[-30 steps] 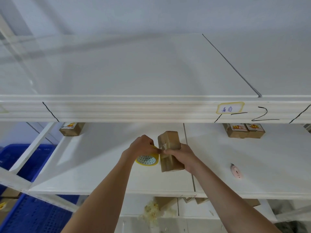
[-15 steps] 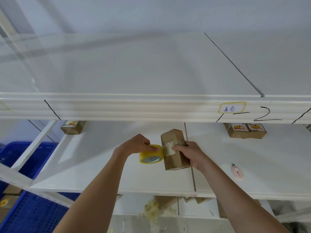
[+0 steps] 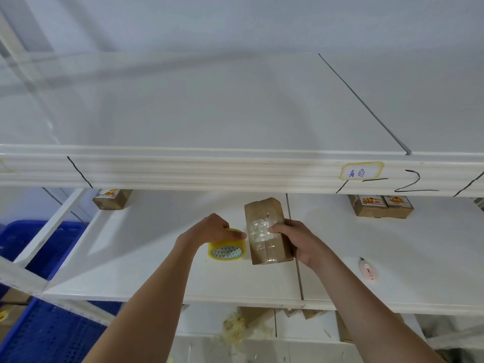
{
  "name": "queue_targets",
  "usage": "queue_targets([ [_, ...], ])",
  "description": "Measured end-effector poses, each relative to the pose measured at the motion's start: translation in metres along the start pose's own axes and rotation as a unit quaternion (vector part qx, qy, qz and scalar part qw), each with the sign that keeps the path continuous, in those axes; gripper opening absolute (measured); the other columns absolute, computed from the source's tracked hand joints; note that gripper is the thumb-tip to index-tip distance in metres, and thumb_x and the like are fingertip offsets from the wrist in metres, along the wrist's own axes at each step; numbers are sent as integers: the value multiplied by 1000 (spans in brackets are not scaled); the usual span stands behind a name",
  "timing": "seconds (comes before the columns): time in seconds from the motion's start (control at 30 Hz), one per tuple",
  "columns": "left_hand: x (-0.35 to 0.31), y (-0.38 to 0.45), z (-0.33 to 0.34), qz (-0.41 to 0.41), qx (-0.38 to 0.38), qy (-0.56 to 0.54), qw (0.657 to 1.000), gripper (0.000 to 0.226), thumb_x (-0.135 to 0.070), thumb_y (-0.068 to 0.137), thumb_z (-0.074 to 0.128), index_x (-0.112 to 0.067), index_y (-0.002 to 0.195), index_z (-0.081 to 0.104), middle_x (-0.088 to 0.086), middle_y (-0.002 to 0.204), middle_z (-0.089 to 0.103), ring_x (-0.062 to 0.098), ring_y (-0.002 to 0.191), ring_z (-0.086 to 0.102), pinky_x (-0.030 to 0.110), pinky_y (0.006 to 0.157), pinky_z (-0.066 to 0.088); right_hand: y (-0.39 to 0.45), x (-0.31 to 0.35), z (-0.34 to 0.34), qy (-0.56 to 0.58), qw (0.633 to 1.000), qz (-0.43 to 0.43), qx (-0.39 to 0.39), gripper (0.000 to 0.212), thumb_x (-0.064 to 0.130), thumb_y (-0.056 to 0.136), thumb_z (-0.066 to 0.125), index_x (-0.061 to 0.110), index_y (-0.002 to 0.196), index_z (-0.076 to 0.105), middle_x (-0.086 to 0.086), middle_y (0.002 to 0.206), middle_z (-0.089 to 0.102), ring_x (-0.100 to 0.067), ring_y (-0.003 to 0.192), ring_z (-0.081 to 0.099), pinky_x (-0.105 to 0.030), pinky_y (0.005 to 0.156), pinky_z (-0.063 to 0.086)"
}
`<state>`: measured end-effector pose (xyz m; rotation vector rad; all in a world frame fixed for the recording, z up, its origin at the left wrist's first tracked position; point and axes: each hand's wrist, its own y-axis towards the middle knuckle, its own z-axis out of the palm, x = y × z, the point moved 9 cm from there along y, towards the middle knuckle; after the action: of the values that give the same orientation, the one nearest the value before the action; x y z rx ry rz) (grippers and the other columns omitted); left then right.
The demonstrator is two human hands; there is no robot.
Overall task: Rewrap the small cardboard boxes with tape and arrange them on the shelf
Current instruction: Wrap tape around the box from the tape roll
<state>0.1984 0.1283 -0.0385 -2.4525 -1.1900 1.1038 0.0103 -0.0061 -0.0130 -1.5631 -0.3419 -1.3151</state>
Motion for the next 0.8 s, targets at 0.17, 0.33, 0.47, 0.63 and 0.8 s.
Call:
queue_targets([
  [0.17, -14, -4, -3, 19, 23, -29, 999, 53, -70, 74, 74, -22, 60, 58, -4, 64, 54, 13, 64, 53, 25, 62, 38, -2, -1, 3, 64, 998, 0, 18, 30, 19, 91, 65, 10, 119, 70, -17, 113, 73, -32, 102, 71, -47, 82, 60],
  [0.33, -31, -8, -4, 54, 46, -62, 996, 46, -72, 73, 74, -26, 69, 68, -7, 73, 64, 14, 76, 63, 26, 67, 44, -9, -4, 6, 155, 987, 18, 42, 32, 24, 94, 57, 12, 122, 68, -13, 105, 75, -30, 94, 71, -45, 80, 58],
  [0.47, -33, -11, -4, 66, 59, -73, 993, 53, -75, 70, 73, -24, 82, 76, -4, 83, 70, 17, 85, 67, 27, 73, 51, -8, 1, 7, 144, 988, 14, 53, 34, 36, 96, 62, 14, 120, 72, -14, 113, 74, -30, 100, 72, -45, 83, 58],
  [0.63, -33, -10, -1, 76, 28, -81, 993, 47, -70, 65, 80, -26, 83, 79, -3, 84, 73, 19, 87, 70, 30, 75, 55, 3, 4, -8, 47, 998, -34, 26, 34, 34, 99, 60, 13, 124, 70, -7, 119, 74, -25, 114, 68, -45, 101, 53],
  [0.8, -38, -9, 3, 66, -16, -33, 997, 42, -61, 72, 80, -20, 82, 78, -2, 77, 72, 14, 71, 66, 26, 65, 50, 5, 10, 6, -168, 984, -51, 0, 50, 49, 80, 81, 28, 121, 62, 8, 115, 72, -14, 111, 67, -40, 101, 53],
])
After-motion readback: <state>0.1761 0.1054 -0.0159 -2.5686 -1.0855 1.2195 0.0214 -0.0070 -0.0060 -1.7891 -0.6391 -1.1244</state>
